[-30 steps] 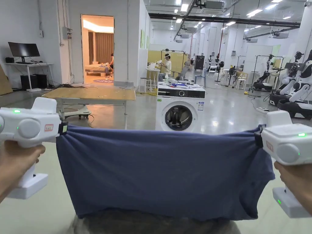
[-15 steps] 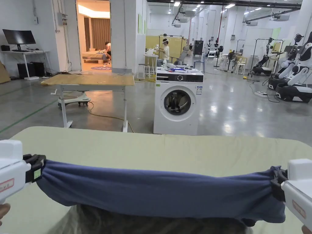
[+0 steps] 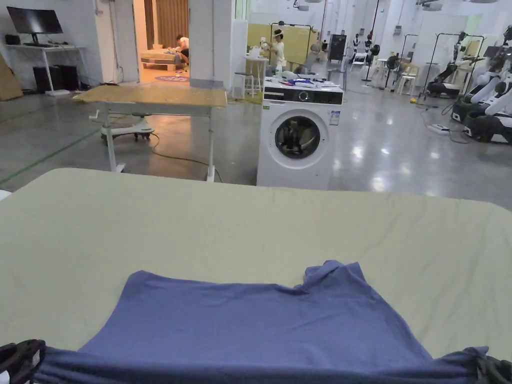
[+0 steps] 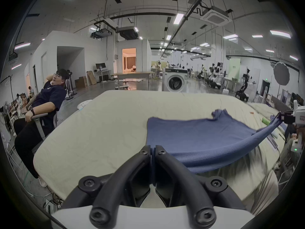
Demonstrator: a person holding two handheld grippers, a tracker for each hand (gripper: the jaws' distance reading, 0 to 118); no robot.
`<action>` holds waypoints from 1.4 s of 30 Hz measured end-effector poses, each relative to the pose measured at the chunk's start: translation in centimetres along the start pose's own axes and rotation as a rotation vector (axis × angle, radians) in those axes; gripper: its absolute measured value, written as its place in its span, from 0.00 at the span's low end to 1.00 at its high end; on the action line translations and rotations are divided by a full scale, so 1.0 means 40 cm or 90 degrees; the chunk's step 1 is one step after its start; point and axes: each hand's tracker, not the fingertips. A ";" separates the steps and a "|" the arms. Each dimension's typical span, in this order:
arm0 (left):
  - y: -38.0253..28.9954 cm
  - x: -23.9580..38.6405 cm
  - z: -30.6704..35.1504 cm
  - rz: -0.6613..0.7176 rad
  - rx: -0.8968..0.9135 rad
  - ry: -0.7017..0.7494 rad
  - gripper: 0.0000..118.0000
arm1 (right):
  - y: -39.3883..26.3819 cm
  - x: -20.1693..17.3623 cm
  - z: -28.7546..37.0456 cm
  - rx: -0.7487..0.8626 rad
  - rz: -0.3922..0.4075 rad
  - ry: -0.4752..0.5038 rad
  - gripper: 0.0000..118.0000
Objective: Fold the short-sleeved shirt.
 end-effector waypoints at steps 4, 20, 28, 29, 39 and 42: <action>-0.094 0.000 -0.009 -0.025 -0.077 -0.002 0.00 | -0.100 -0.018 -0.005 -0.088 0.024 0.021 0.03; -0.306 0.034 -0.070 -0.046 -0.270 -0.007 0.00 | -0.353 -0.066 -0.126 -0.274 0.068 0.041 0.03; -0.286 0.068 -0.058 -0.067 -0.269 0.015 0.10 | -0.361 -0.076 -0.134 -0.283 0.081 0.027 0.30; -0.275 0.071 -0.054 -0.056 -0.262 0.014 0.15 | -0.348 -0.073 -0.128 -0.289 0.083 0.009 0.44; -0.128 0.123 -0.084 -0.052 -0.049 -0.003 0.30 | -0.158 -0.101 -0.088 -0.075 -0.050 -0.001 0.53; -0.079 0.190 -0.077 -0.073 0.025 0.007 0.19 | -0.112 -0.145 -0.091 0.029 -0.093 -0.008 0.38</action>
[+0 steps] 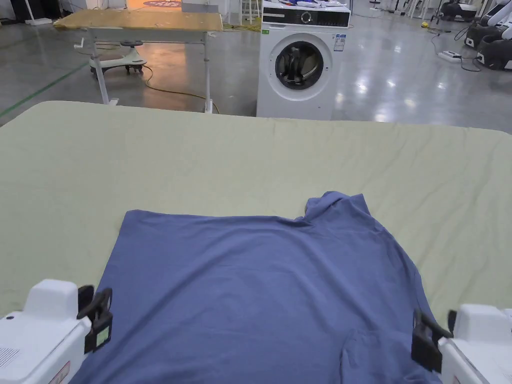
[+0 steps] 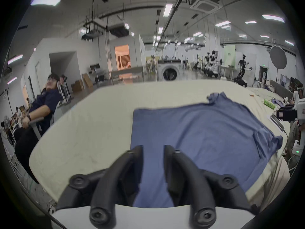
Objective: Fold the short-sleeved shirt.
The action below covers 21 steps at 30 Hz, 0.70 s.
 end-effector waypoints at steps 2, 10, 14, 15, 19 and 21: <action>0.026 0.028 0.007 0.000 0.037 0.007 0.08 | 0.020 -0.033 -0.006 0.031 -0.005 -0.001 0.13; 0.069 0.077 0.031 0.012 0.132 0.021 0.00 | 0.050 -0.136 0.012 0.169 -0.005 0.045 0.00; 0.067 0.059 0.035 0.032 0.159 0.037 0.00 | 0.057 -0.160 0.021 0.204 -0.005 0.053 0.00; 0.066 0.052 0.039 0.036 0.161 0.039 0.00 | 0.059 -0.163 0.023 0.211 -0.003 0.057 0.00; 0.062 0.024 0.075 0.050 0.164 0.049 0.00 | 0.062 -0.167 0.023 0.222 0.006 0.061 0.00; 0.049 -0.003 0.091 0.047 0.102 0.047 0.00 | 0.066 -0.168 0.022 0.216 0.015 0.059 0.00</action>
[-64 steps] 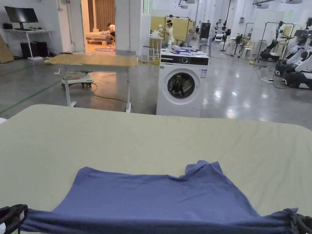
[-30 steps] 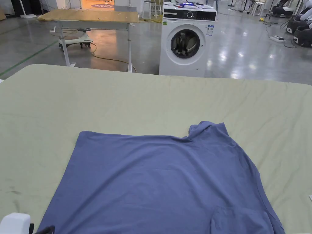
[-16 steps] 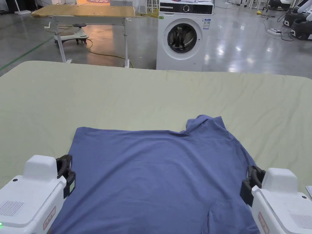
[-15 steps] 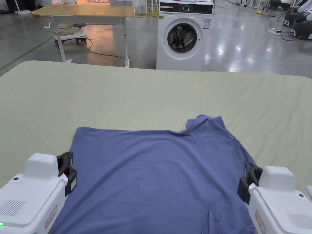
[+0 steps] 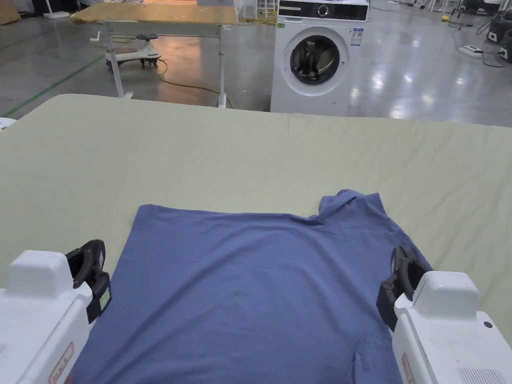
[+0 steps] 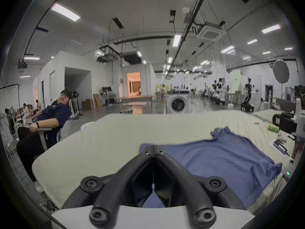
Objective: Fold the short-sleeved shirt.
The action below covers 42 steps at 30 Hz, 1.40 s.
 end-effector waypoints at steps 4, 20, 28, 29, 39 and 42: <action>-0.038 -0.062 0.011 -0.012 -0.182 -0.030 0.00 | -0.008 0.003 -0.004 -0.017 0.000 0.003 0.00; -0.242 -0.146 -0.065 0.092 -0.558 -0.023 0.59 | -0.063 0.012 -0.017 -0.085 0.003 0.007 0.00; -0.252 -0.077 -0.065 0.002 -0.562 -0.017 0.38 | -0.085 0.045 -0.006 -0.113 0.001 -0.005 0.00; -0.245 -0.078 -0.056 -0.002 -0.558 -0.025 0.30 | -0.087 0.052 -0.004 -0.118 -0.001 -0.006 0.00; -0.221 -0.091 -0.034 0.025 -0.536 -0.075 0.02 | -0.109 0.203 0.010 -0.315 0.035 0.011 0.28; -0.216 -0.100 -0.031 0.037 -0.529 -0.076 0.02 | -0.139 0.243 0.027 -0.397 0.042 0.003 0.54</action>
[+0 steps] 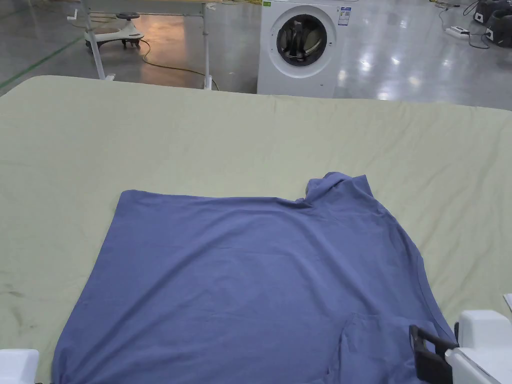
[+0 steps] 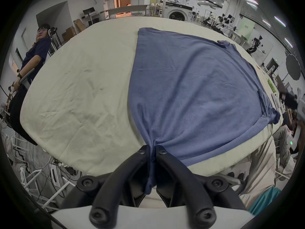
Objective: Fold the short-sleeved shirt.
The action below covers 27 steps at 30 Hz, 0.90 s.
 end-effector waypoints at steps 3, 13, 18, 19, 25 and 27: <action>0.002 -0.004 0.000 0.008 0.004 -0.004 0.02 | -0.052 0.024 -0.014 -0.060 -0.017 0.007 0.54; 0.003 -0.016 0.006 0.035 0.010 -0.019 0.02 | -0.156 0.034 -0.091 -0.158 -0.062 0.067 0.12; 0.020 -0.033 0.031 0.062 0.038 -0.039 0.02 | -0.122 0.044 -0.064 -0.154 -0.065 0.082 0.07; 0.029 -0.036 0.035 0.067 0.048 -0.043 0.02 | -0.113 0.044 -0.056 -0.150 -0.064 0.081 0.07; 0.123 -0.043 0.063 0.072 0.129 -0.068 0.02 | -0.013 0.055 -0.031 -0.103 -0.061 0.079 0.07; 0.164 -0.041 0.057 0.065 0.146 -0.068 0.02 | 0.033 0.060 -0.039 -0.087 -0.064 0.078 0.07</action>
